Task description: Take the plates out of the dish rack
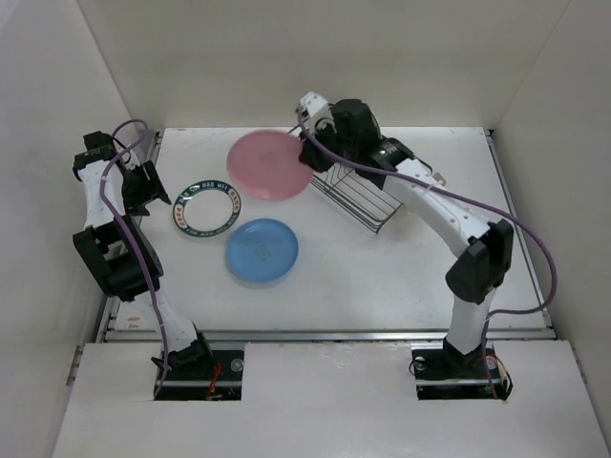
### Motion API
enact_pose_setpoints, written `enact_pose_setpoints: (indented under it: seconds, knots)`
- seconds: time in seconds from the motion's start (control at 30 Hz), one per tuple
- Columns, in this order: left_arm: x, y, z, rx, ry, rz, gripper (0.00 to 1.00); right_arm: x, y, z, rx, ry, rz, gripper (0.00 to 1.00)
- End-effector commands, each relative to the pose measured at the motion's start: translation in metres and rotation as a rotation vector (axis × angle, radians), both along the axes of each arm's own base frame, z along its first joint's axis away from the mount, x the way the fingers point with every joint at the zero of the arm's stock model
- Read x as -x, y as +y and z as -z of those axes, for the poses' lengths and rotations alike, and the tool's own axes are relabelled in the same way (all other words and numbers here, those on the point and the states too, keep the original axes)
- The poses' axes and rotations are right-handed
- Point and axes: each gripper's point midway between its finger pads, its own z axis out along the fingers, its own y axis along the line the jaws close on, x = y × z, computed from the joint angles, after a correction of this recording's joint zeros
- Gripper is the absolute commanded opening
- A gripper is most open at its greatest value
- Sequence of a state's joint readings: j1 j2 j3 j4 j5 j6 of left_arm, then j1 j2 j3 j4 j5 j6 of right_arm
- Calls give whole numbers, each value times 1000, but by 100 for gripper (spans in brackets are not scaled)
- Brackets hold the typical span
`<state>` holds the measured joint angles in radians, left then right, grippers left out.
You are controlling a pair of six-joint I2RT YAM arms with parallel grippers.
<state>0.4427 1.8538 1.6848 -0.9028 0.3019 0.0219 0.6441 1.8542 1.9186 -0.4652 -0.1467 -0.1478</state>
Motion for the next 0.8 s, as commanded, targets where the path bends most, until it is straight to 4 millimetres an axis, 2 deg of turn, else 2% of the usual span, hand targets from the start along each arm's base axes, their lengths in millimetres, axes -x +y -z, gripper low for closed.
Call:
enact_pose_setpoints:
  seconds: [0.0,0.1,0.17,0.2,0.23,0.3,0.33,0.43,0.53,0.63,0.67,0.7,0.73,0.77]
  knots:
    - [10,0,-12,-20,-5,12,60,57,36,95,30,385,-277,0]
    - [10,-2,-13,-12,-8,15,60,68,44,135,54,511,-303,2]
    - [10,-2,-13,-12,-8,15,60,74,50,149,55,548,-319,7]
    - [12,-2,-10,-8,0,15,60,74,52,161,63,574,-323,17]
    - [12,-3,-14,-13,-10,15,60,79,56,167,73,585,-333,21]
    - [12,-2,-12,-13,-10,15,60,85,58,173,86,603,-340,33]
    - [12,-3,-15,-18,-19,15,60,87,61,180,103,606,-336,51]
    - [13,-1,-18,-30,-24,12,60,84,58,192,172,589,-275,67]
    - [14,0,-18,-38,-20,8,60,83,62,185,181,564,-266,69]
    - [14,0,-18,-39,-20,8,60,81,59,164,178,507,-270,70]
    - [14,0,-18,-39,-20,8,60,73,56,155,184,470,-237,70]
    - [13,-3,-18,-38,-20,17,60,69,54,135,166,420,-220,70]
    - [13,-1,-17,-51,-17,23,60,55,53,116,111,376,-174,70]
    - [14,2,-17,-65,-10,17,60,29,34,104,78,339,-64,70]
